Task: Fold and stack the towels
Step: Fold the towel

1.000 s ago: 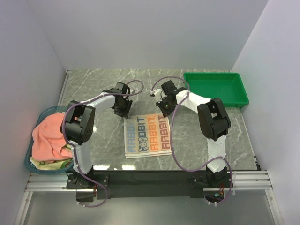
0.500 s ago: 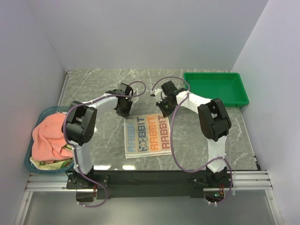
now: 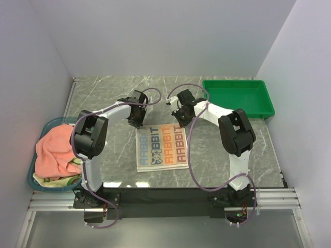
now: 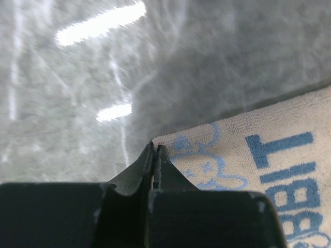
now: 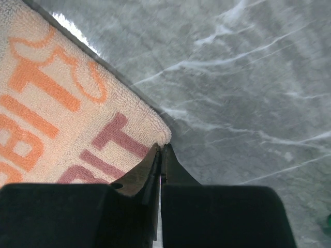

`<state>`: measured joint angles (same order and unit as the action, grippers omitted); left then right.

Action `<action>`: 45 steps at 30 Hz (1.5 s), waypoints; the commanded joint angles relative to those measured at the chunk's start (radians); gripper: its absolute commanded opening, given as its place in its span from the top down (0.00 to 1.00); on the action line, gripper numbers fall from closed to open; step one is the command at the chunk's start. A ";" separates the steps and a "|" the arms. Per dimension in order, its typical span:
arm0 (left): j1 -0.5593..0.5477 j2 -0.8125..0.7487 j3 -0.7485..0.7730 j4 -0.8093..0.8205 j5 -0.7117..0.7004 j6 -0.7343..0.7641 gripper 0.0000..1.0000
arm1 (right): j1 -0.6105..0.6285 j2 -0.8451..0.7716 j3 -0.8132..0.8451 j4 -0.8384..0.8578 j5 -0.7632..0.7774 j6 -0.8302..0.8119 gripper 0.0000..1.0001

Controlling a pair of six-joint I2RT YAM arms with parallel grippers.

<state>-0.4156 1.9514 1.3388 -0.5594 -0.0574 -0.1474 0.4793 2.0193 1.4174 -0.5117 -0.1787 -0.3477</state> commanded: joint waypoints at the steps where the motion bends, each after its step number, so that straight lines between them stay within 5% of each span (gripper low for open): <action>1: 0.029 0.030 0.039 0.015 -0.137 0.014 0.99 | -0.002 -0.054 0.014 0.056 0.091 0.013 1.00; 16: 0.080 -0.144 -0.032 0.280 -0.171 -0.012 0.99 | 0.005 -0.154 0.042 0.190 0.228 0.010 1.00; 45: -0.060 -0.649 -0.589 0.440 -0.302 -0.357 0.98 | 0.157 -0.544 -0.571 0.510 0.446 0.134 1.00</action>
<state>-0.4786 1.3460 0.7956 -0.1081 -0.2497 -0.4427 0.6380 1.5238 0.8860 0.0017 0.1574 -0.2428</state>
